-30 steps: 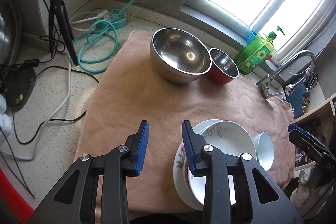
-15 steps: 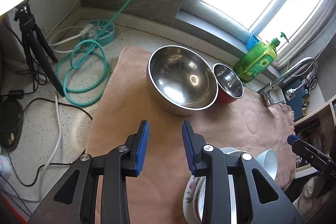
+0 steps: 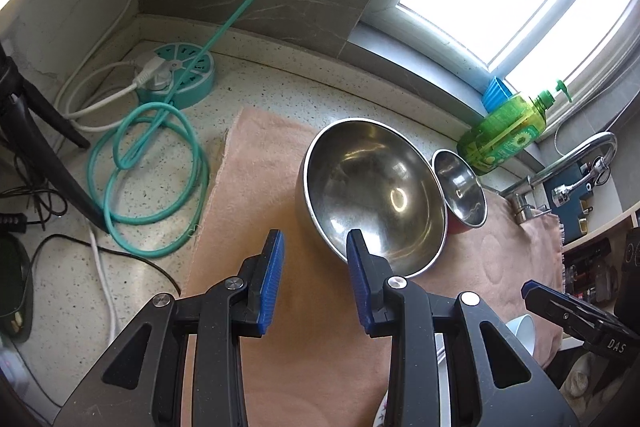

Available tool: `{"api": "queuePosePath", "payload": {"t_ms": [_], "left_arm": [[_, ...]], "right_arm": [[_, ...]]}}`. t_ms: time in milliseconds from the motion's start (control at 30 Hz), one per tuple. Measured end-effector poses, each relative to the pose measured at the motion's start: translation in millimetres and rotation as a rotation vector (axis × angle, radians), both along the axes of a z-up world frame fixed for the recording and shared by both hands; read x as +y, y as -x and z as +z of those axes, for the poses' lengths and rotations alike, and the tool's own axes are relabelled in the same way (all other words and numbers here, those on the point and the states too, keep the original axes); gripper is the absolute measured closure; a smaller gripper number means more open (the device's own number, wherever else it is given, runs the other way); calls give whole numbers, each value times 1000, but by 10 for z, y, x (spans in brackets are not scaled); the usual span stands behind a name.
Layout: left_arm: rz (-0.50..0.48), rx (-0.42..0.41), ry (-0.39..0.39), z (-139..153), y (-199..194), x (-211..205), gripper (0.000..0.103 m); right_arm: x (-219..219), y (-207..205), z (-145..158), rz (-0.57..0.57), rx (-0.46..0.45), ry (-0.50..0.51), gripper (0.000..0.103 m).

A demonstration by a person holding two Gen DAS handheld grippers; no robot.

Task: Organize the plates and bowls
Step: 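Reach the open right tool to the large steel bowl rim and close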

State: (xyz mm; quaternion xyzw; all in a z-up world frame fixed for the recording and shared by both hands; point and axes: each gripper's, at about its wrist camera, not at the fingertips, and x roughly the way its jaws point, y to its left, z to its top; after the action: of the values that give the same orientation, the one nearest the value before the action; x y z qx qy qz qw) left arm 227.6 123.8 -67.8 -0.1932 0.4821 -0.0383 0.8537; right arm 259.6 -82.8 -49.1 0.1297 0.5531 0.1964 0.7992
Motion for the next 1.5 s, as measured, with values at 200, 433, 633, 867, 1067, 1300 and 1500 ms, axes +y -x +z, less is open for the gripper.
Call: {"api": "queuePosePath", "payload": {"t_ms": [200, 433, 633, 867, 1067, 1300, 1500], "left_arm": [[-9, 10, 4, -59, -175, 33, 73], [-15, 41, 17, -179, -301, 90, 73], [-10, 50, 30, -214, -368, 117, 73], [-13, 64, 37, -266, -461, 134, 73], [-11, 73, 51, -320, -512, 158, 73], [-28, 71, 50, -359, -545, 111, 73], [-40, 71, 43, -386, -557, 75, 76]], "right_arm": [[101, -183, -149, -15, 23, 0, 71], [207, -369, -265, -6, 39, 5, 73], [229, -505, -365, -23, 63, -18, 78], [240, -628, -490, -41, 101, -42, 79], [276, -709, -570, -44, 126, -48, 82], [307, -751, -640, -38, 144, -51, 88], [322, -782, -642, -32, 142, -41, 89]]}}
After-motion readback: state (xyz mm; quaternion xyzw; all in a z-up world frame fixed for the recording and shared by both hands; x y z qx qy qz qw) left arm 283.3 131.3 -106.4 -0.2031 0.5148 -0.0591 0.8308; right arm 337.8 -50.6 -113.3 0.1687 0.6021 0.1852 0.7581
